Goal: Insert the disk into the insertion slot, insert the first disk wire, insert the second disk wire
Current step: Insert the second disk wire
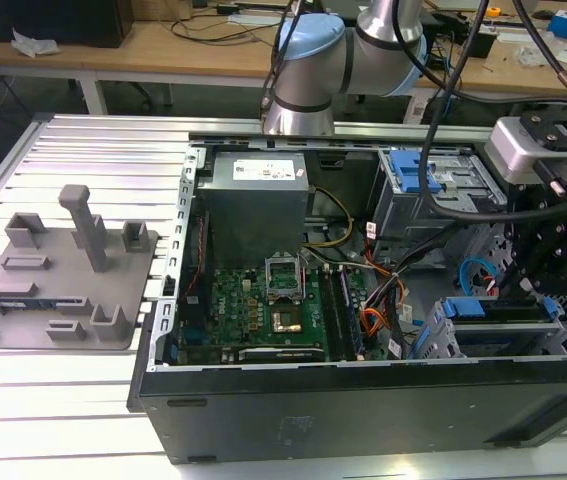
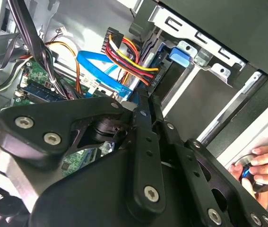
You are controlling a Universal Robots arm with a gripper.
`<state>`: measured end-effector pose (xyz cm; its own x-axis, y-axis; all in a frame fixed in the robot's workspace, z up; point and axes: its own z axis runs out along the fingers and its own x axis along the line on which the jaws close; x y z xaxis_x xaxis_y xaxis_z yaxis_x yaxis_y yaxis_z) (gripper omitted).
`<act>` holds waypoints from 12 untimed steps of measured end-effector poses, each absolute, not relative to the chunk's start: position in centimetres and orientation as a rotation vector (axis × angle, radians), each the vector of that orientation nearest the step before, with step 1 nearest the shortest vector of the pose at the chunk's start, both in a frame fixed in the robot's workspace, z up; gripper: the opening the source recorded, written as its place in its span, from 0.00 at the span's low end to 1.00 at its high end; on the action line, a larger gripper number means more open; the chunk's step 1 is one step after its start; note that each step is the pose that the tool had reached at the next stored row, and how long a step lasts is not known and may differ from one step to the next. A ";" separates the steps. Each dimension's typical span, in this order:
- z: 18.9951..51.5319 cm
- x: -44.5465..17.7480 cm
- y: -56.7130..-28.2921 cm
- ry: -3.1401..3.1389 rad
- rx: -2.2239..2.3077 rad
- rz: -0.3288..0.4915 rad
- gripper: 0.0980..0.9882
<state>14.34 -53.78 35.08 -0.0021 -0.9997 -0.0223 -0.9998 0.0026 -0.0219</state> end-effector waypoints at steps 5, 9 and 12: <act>35.0 14.4 -53.8 2.202 -2.197 0.001 0.07; 34.8 14.4 -53.8 2.203 -2.198 0.003 0.07; 34.7 14.5 -53.8 2.204 -2.198 0.005 0.07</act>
